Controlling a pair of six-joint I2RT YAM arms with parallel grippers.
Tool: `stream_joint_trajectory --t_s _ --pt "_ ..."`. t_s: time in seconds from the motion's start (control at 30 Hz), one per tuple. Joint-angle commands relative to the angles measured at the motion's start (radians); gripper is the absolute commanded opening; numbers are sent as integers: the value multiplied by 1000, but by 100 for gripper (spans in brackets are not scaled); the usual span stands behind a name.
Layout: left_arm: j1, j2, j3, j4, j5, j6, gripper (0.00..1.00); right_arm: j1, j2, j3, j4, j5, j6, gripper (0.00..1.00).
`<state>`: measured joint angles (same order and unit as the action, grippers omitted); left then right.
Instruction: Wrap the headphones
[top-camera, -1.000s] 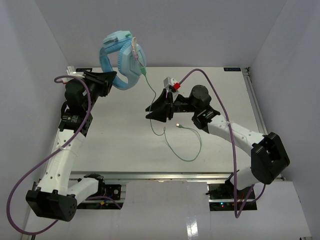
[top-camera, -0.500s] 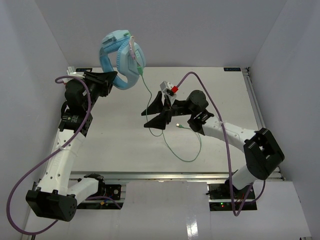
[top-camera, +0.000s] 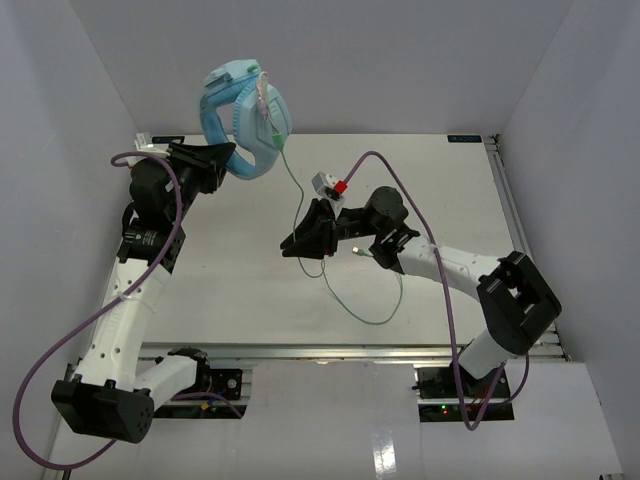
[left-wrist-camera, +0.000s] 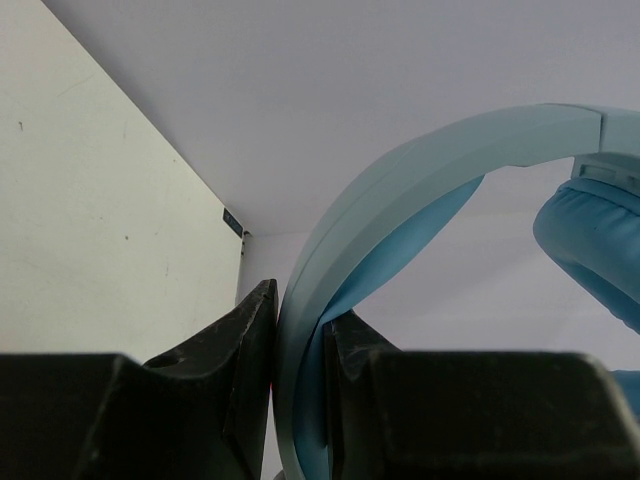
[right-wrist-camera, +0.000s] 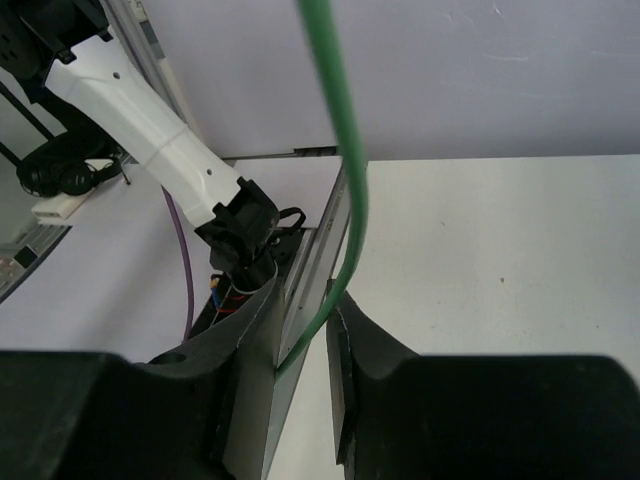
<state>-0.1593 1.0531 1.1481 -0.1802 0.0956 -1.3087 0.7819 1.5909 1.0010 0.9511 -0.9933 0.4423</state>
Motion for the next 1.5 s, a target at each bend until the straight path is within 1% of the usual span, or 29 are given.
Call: stream_joint_trajectory --t_s 0.0,0.07,0.13,0.17,0.27,0.33,0.4,0.43,0.5,0.57,0.63,0.8,0.83,0.9,0.97,1.07,1.2,1.33,1.4,1.47 --pt "0 -21 23 71 -37 -44 0 5 -123 -40 -186 28 -182 25" --pt "-2 -6 35 74 -52 -35 0 7 -159 -38 -318 53 -287 20" --pt "-2 15 52 70 -76 -15 0 7 -184 -7 -486 126 -369 10" --pt "-1 25 61 67 -81 -4 0 8 -198 11 -560 157 -407 8" --pt "-3 65 116 20 -165 94 0 11 -226 118 -846 300 -583 8" --pt "-5 88 151 -7 -205 174 0 11 -242 187 -1006 377 -698 8" --pt "-11 111 183 -34 -244 277 0 11 -239 273 -1181 459 -820 8" --pt "-12 115 188 -36 -281 309 0 14 -232 324 -1236 486 -855 8" --pt "-22 123 197 -37 -350 409 0 20 -202 380 -1404 594 -947 8" --pt "-29 125 202 -36 -403 507 0 29 -184 443 -1518 702 -1014 8" --pt "-32 127 197 -30 -450 559 0 35 -217 428 -1539 835 -1082 8" --pt "-39 130 198 0 -541 736 0 37 -321 359 -1506 1187 -1271 8" --pt "-40 130 198 14 -555 769 0 35 -338 336 -1491 1277 -1308 8" --pt "-48 132 206 29 -577 851 0 23 -380 279 -1444 1385 -1382 8" --pt "-64 139 209 46 -599 914 0 -2 -403 256 -1378 1482 -1467 8" --pt "-111 166 209 57 -618 1039 0 -45 -421 323 -1341 1496 -1532 8" --pt "-189 208 186 81 -640 1158 0 -56 -397 461 -1340 1460 -1567 8" --pt "-297 250 152 129 -652 1237 0 -27 -347 552 -1359 1422 -1592 8" --pt "-323 266 149 150 -667 1277 0 -7 -337 596 -1367 1407 -1590 8" --pt "-372 302 146 166 -680 1308 0 4 -317 654 -1382 1378 -1573 8"
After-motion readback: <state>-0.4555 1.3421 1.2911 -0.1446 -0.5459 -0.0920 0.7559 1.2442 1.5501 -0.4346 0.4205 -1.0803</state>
